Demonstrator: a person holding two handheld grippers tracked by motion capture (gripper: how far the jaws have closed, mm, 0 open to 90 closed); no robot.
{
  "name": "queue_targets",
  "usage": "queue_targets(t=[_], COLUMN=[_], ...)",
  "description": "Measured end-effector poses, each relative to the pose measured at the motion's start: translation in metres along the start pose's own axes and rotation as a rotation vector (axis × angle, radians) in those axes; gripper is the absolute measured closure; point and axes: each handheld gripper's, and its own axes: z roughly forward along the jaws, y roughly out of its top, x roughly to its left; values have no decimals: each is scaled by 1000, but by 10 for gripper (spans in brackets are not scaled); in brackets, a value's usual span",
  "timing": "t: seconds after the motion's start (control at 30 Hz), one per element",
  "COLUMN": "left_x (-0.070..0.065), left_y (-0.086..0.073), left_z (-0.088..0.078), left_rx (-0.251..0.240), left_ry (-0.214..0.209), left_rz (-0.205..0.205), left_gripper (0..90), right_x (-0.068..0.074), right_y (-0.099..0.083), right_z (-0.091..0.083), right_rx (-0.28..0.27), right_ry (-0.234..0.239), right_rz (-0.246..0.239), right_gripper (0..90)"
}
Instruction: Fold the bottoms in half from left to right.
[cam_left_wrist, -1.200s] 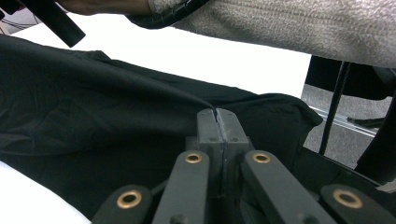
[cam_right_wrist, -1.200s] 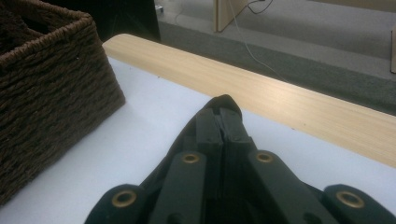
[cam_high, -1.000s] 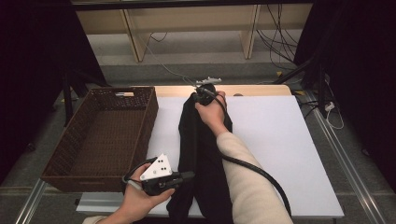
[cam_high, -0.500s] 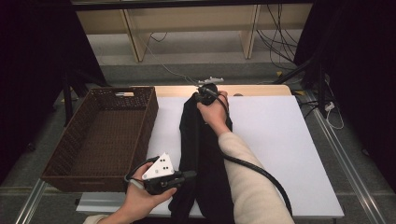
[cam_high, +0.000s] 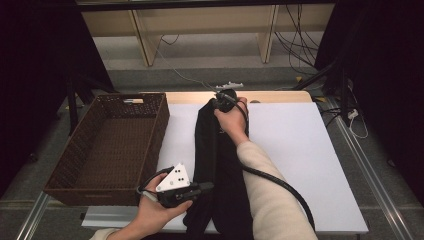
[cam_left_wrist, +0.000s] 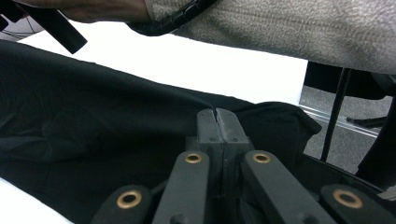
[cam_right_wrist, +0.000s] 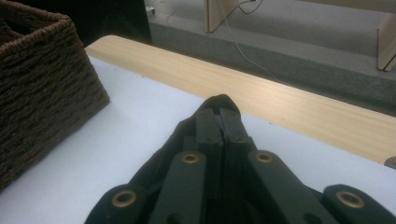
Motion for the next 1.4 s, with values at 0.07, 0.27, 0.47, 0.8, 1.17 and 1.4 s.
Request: queue_targets(t=[0.07,0.27,0.47,0.8,1.17,1.4], left_x=[0,0,-1,0,0,-1], left_y=[0,2,3,6,9,10], left_z=[1,3,4,8,11,13], left_rx=[-1,-2,-4,-7,-10,-12], left_ry=[0,-3,-4,-7,-10,-13], left_rz=[0,3,5,7,7,10], left_gripper=[893,893,893,893,894,893], right_x=[-2,-4,-7,-12,-15,-17], right_y=[-1,-2,-3,-5,-4,-5], right_z=[0,-2,-3,-5,-7,-8], right_rx=[2,2,-3,3,1,5], right_ry=[-2,-6,-11,-16,-23,-25], right_rz=[2,5,10,13,14,20], right_gripper=[887,887,887,886,887,887])
